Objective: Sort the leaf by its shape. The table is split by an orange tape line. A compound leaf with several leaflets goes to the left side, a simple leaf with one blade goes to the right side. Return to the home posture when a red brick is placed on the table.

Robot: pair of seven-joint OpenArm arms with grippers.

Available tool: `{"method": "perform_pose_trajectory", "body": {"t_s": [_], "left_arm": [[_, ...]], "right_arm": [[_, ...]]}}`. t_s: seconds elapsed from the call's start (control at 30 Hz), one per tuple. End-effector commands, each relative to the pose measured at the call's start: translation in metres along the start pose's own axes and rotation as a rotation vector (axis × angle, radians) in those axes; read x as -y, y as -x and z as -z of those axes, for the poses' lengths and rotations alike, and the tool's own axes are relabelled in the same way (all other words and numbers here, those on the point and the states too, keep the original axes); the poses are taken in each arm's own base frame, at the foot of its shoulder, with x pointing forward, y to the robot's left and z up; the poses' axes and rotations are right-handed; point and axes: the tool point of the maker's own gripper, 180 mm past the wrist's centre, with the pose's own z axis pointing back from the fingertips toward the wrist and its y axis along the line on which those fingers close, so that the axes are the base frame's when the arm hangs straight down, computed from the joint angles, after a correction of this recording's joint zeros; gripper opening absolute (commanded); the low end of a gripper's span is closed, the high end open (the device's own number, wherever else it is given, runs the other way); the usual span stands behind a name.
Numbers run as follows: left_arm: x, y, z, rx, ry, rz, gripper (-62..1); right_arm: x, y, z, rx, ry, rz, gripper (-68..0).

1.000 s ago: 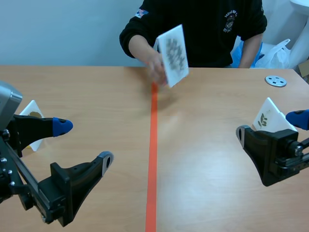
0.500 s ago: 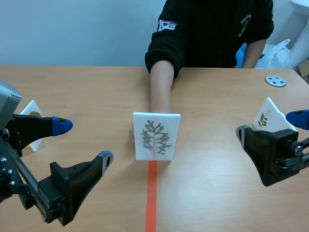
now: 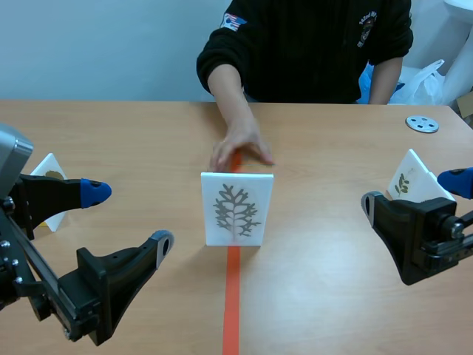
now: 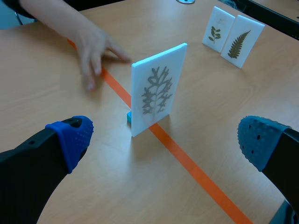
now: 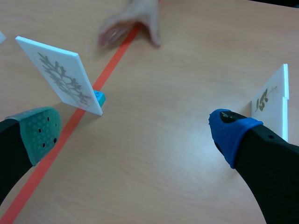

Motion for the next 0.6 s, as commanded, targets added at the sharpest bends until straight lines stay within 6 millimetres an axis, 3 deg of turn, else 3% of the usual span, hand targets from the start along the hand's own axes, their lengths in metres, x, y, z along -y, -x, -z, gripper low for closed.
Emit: {"method": "perform_pose_trajectory", "body": {"t_s": [0.0, 0.3, 0.57], "left_arm": [[-0.002, -0.006, 0.0, 0.025, -0.005, 0.001, 1.4], [-0.002, -0.007, 0.0, 0.025, -0.005, 0.001, 1.4], [-0.002, -0.007, 0.0, 0.026, -0.005, 0.001, 1.4]], "right_arm": [[0.0, -0.007, 0.001, 0.031, -0.003, -0.003, 0.4], [0.002, -0.006, 0.003, 0.008, -0.007, -0.051, 0.4], [-0.002, -0.006, 0.027, 0.024, -0.058, -0.116, 0.4]]}}
